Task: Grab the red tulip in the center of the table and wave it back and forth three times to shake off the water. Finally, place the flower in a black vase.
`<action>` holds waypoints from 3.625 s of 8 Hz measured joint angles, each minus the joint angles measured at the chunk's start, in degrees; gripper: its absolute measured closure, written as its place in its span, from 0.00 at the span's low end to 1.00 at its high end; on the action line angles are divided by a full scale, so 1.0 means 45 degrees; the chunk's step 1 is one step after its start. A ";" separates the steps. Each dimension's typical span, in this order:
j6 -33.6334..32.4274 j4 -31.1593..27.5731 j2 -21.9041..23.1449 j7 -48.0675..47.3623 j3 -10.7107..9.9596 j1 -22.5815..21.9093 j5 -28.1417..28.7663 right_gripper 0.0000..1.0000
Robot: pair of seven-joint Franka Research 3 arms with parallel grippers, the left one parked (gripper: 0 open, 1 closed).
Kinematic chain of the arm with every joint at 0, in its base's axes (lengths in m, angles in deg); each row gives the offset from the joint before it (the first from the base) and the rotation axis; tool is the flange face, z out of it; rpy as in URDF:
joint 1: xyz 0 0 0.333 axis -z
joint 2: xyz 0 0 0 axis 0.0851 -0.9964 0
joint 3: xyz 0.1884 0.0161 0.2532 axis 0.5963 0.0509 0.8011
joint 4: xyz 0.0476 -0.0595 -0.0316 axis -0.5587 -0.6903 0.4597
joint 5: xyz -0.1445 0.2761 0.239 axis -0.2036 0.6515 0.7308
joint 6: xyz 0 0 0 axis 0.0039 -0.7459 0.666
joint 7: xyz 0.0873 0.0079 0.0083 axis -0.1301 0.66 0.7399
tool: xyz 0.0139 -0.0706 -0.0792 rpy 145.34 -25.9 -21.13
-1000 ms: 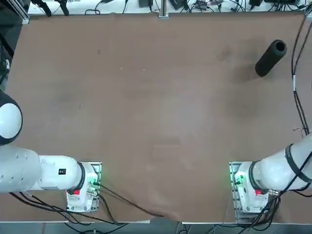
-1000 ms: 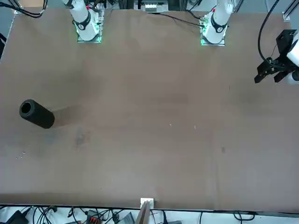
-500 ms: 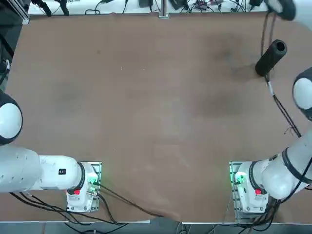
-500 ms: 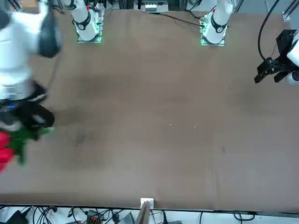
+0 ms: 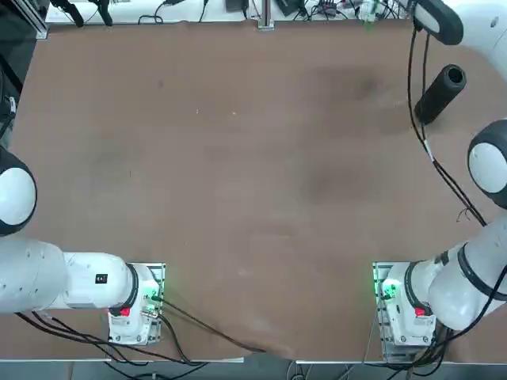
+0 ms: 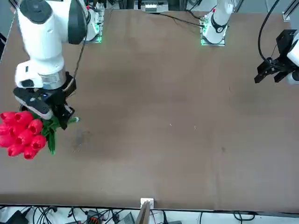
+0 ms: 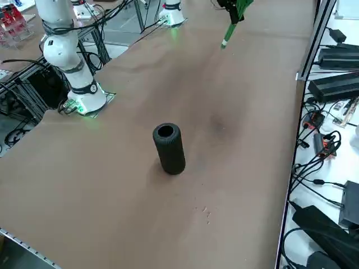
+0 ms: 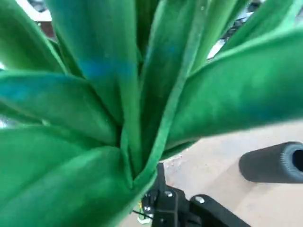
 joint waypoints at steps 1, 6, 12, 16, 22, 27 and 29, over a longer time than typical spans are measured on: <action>-0.0073 0.0009 0.0156 0.0627 -0.0684 0.0409 -0.0004 0.89; 0.1360 0.0085 0.0506 1.0104 -0.2146 0.5500 0.4190 0.89; 0.0990 0.0124 0.0469 0.6998 -0.1099 0.2277 0.2952 0.89; -0.0795 0.0115 0.0361 0.1144 -0.1042 -0.1532 0.0169 0.89; -0.1172 0.0117 0.0429 0.2014 -0.2139 -0.0789 -0.0460 0.89; 0.0936 0.0097 0.0443 1.0233 -0.2397 0.4620 0.3689 0.89; 0.0955 0.0099 0.0461 1.2091 -0.2396 0.5730 0.4890 0.89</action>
